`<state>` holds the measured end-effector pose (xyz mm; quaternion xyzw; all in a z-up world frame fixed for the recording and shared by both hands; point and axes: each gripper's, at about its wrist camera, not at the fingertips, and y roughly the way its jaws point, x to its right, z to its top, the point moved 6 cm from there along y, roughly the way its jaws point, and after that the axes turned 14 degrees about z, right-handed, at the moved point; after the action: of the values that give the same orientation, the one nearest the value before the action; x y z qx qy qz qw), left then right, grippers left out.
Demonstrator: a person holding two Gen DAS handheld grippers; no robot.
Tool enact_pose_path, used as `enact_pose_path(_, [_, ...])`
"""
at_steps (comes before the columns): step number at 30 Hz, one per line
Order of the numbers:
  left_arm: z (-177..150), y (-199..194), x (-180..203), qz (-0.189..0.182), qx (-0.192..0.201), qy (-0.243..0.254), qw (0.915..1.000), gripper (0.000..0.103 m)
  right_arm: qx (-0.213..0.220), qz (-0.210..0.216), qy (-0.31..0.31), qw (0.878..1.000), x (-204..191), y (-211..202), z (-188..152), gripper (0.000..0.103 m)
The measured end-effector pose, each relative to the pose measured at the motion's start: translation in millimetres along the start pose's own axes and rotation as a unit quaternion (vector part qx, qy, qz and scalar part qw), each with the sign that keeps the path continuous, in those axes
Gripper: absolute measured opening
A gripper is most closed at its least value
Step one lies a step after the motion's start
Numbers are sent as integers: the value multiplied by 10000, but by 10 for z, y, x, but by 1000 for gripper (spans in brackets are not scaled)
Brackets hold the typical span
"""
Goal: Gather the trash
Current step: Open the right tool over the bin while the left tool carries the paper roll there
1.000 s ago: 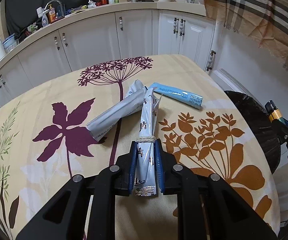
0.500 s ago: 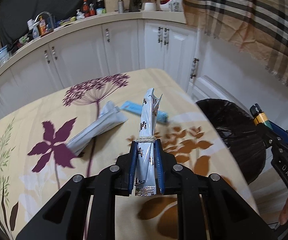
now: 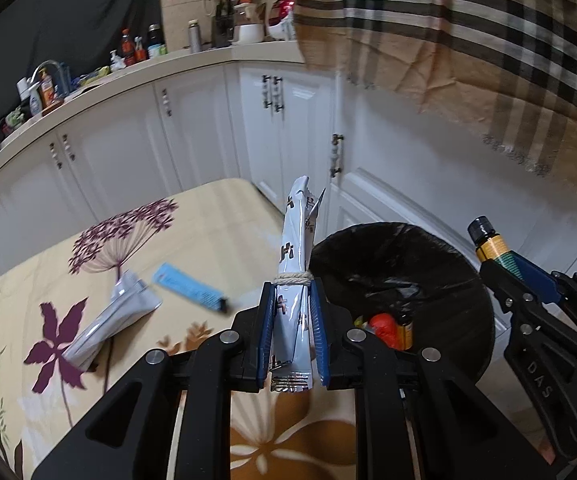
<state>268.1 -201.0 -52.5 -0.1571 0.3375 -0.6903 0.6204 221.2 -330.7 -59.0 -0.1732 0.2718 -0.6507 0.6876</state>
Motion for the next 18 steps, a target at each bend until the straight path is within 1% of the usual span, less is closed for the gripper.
enact_pose_path(7, [144, 13, 221, -57, 172, 164, 9997, 19, 60, -112, 58, 9999, 173, 37, 47, 23])
enact_pose_path(18, [222, 53, 377, -100, 273, 222, 9993, 19, 145, -205, 104, 9996, 300, 54, 80, 23])
